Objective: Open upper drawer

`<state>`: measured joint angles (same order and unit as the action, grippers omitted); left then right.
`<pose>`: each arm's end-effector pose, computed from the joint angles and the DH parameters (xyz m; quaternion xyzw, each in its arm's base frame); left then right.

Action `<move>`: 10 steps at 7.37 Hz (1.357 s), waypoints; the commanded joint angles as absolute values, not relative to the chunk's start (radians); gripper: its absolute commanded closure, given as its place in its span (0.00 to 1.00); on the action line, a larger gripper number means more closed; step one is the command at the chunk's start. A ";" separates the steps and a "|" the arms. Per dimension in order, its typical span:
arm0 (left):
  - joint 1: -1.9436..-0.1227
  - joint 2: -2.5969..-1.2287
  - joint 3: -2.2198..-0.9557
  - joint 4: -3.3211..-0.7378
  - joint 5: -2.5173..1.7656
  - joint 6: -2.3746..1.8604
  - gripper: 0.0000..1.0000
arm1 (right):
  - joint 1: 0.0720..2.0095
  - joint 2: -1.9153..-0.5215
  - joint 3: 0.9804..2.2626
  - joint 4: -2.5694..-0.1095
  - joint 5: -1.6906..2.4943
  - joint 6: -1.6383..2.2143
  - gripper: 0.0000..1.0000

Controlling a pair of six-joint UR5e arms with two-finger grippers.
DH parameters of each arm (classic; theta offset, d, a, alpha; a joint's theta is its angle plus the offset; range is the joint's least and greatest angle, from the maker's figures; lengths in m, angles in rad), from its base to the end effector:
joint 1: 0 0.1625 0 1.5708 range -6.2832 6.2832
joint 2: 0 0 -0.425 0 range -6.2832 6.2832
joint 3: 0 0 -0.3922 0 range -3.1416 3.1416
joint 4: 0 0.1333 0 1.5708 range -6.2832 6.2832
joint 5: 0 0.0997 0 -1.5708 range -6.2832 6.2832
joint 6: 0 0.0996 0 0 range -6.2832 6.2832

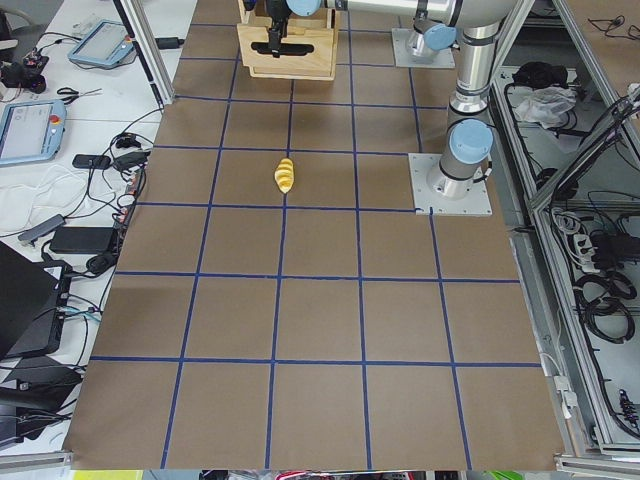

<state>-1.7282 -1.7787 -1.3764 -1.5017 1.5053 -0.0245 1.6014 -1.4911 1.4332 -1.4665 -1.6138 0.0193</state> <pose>-0.2298 -0.5558 0.4794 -0.0672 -0.9968 0.0247 0.0351 0.1449 -0.5162 0.5048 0.0061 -0.9995 -0.0226 0.0221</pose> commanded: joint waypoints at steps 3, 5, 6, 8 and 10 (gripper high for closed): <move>-1.525 -1.665 -1.403 -1.663 1.542 -0.009 0.00 | 1.601 -1.491 1.433 -1.466 -1.614 0.018 0.00; -1.499 -1.631 -1.422 -1.683 1.545 0.017 0.00 | 1.601 -1.491 1.433 -1.466 -1.614 0.020 0.00; -1.499 -1.617 -1.445 -1.684 1.593 0.017 0.00 | 1.601 -1.491 1.433 -1.466 -1.614 0.018 0.00; -1.500 -1.589 -1.474 -1.681 1.626 0.018 0.00 | 1.601 -1.491 1.433 -1.466 -1.614 0.018 0.00; -1.500 -1.586 -1.482 -1.683 1.623 0.025 0.00 | 1.601 -1.491 1.433 -1.466 -1.614 0.020 0.00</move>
<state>-1.4997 -1.5896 -1.4745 -1.6823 1.6225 0.0223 1.6015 -1.4910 1.4327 -1.4665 -1.6137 0.0194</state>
